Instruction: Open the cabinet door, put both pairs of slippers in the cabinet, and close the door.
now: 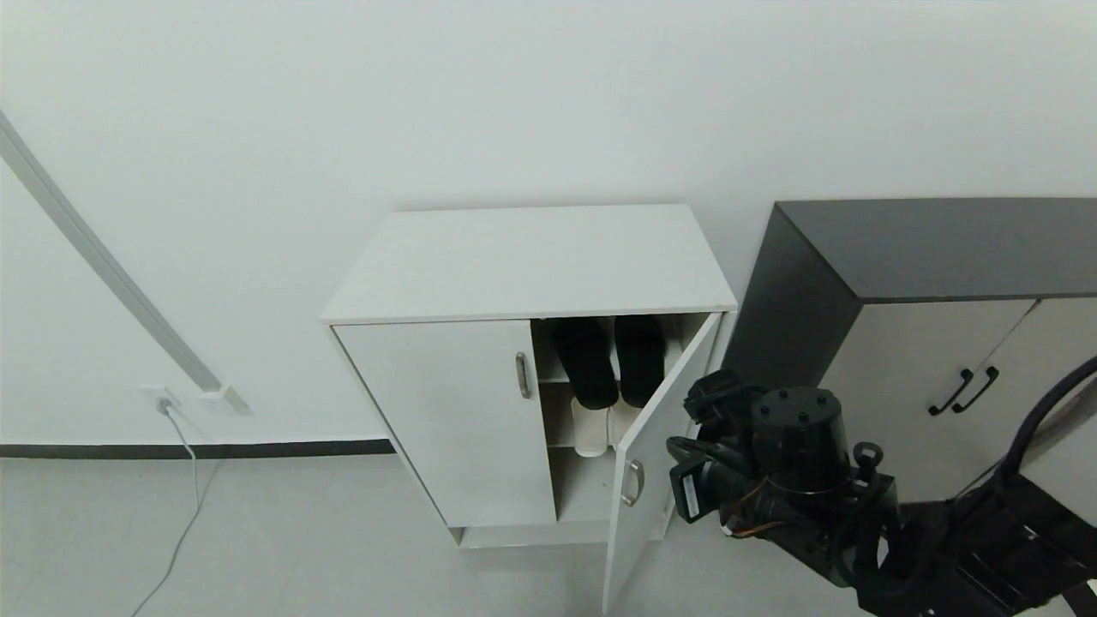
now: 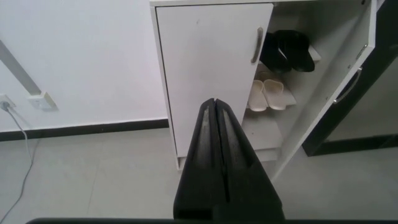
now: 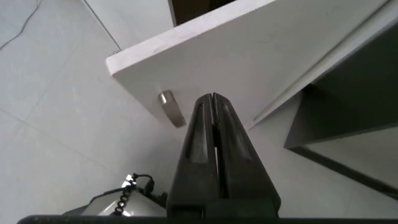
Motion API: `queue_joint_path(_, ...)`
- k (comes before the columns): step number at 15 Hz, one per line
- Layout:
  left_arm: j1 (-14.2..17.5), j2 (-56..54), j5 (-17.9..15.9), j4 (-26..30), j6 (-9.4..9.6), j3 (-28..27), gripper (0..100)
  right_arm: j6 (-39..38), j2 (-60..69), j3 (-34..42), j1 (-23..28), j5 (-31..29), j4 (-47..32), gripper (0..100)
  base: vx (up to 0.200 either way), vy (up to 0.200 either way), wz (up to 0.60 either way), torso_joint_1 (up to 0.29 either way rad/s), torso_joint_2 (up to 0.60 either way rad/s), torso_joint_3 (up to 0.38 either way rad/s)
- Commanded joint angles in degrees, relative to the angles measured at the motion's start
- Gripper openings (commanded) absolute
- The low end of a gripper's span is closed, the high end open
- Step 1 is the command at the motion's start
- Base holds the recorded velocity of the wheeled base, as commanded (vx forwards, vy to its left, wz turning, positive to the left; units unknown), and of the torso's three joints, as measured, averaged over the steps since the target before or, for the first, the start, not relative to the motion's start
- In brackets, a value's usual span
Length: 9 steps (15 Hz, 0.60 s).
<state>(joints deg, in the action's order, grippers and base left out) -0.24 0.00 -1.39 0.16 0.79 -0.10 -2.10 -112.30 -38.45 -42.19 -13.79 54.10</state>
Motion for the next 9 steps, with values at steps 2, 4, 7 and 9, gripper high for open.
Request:
queue_joint_path(2,0.0,0.0,0.0,0.0,-0.09,0.0,0,0.0,-5.3,-4.2,0.4,0.1,0.2,0,0.000,0.000,0.00,0.000,0.00,0.000)
queue_joint_path(4,0.0,0.0,0.1,0.0,-0.09,0.0,0,0.0,-8.0,-7.4,1.0,0.1,0.2,0,0.000,0.000,0.00,0.000,0.00,0.000)
queue_joint_path(7,0.0,0.0,0.1,0.0,-0.09,0.0,0,0.0,-11.1,-12.0,1.9,0.3,0.1,0,0.000,0.000,0.00,0.000,0.00,0.000)
queue_joint_path(9,0.0,0.0,0.0,0.0,-0.09,0.0,0,0.1,-13.3,-16.0,2.9,0.3,0.0,0,0.000,0.000,0.00,0.000,0.00,0.000)
